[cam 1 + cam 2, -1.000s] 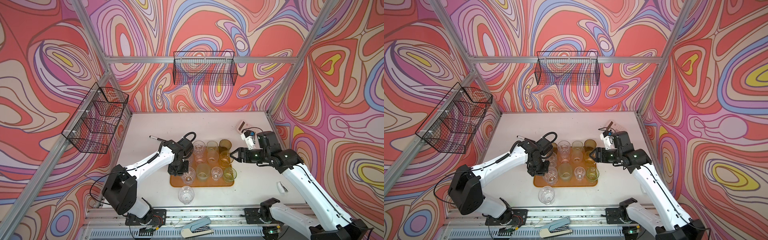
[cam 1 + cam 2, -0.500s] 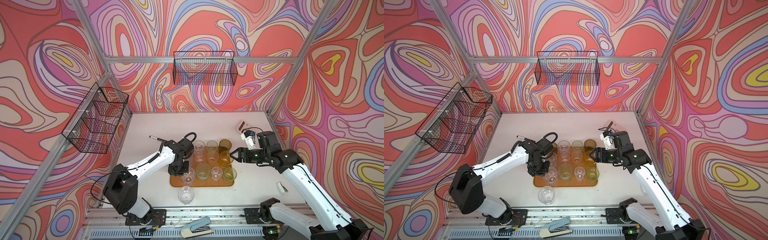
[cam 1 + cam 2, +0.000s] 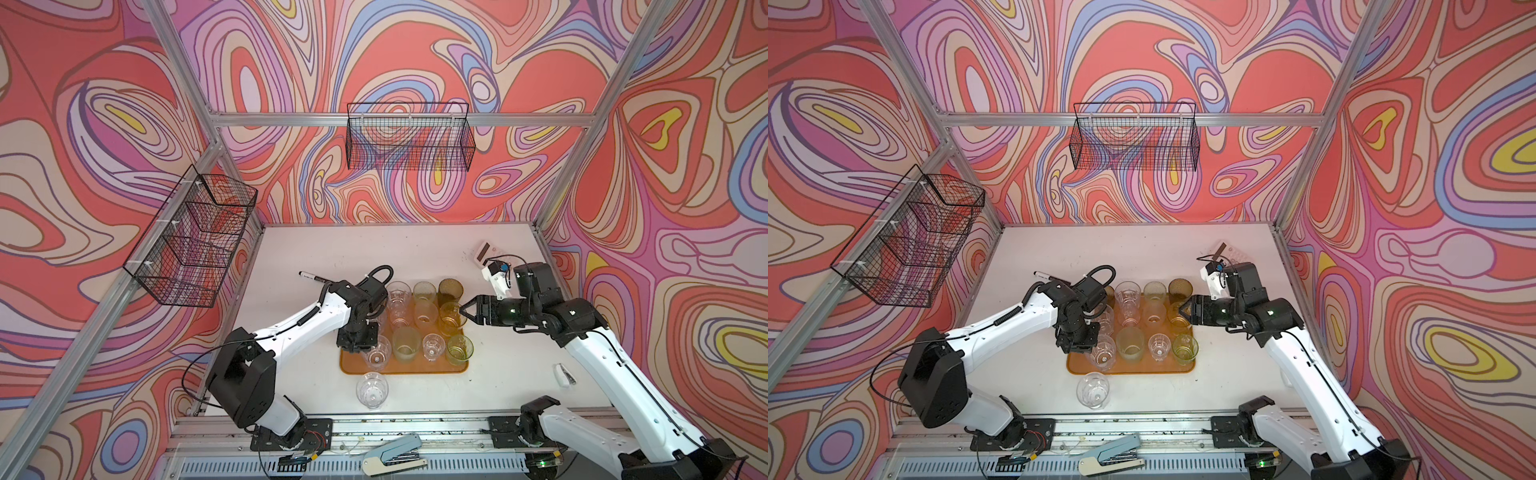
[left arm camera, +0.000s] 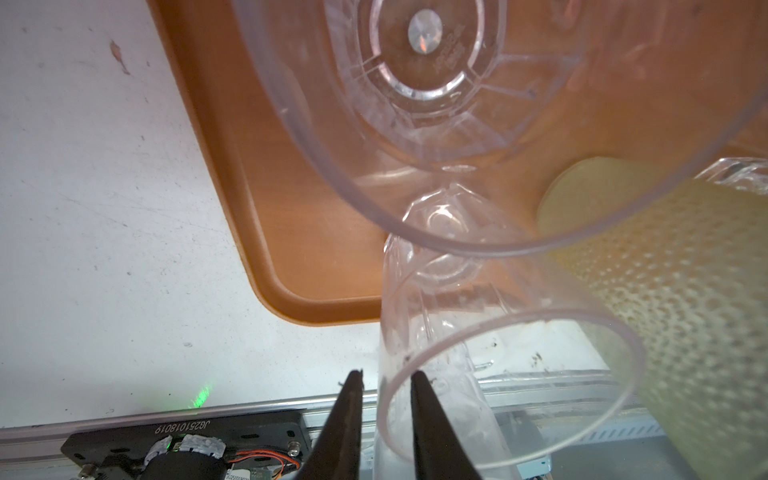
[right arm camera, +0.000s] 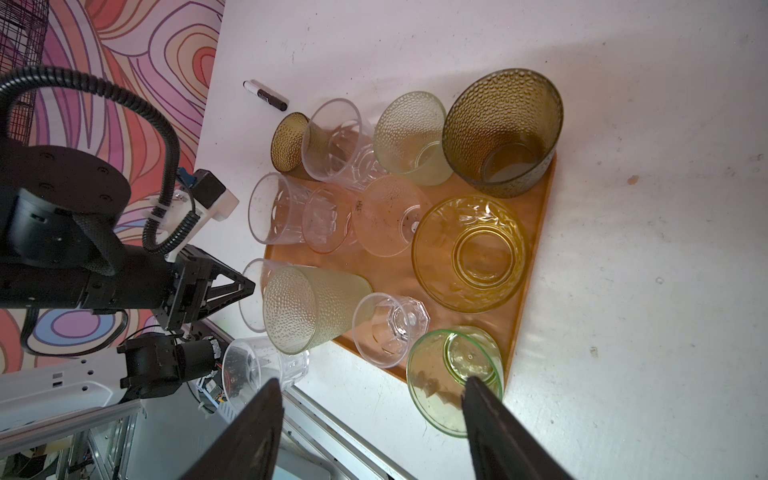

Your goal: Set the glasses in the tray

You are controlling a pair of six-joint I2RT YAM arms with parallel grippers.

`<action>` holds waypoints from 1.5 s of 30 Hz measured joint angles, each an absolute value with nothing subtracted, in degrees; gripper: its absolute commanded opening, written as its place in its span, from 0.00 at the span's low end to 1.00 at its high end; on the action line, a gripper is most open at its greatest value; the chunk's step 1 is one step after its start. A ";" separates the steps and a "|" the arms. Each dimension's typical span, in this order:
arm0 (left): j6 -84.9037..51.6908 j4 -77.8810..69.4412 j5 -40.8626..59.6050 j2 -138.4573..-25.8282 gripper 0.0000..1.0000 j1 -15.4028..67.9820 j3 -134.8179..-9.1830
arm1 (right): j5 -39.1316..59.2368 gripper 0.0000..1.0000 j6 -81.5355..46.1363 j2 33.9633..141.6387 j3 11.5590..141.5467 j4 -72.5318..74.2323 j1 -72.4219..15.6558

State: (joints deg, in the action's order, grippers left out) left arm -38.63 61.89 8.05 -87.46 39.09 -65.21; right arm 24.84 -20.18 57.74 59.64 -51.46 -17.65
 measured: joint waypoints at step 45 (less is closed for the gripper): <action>-37.69 73.58 8.23 -64.55 0.48 42.70 -61.43 | 24.88 0.71 -21.08 57.87 59.64 -50.74 -17.65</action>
State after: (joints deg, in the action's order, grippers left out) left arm -37.69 73.58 8.23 -64.55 42.70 -61.43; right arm 24.88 -21.08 57.87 59.64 -50.74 -17.65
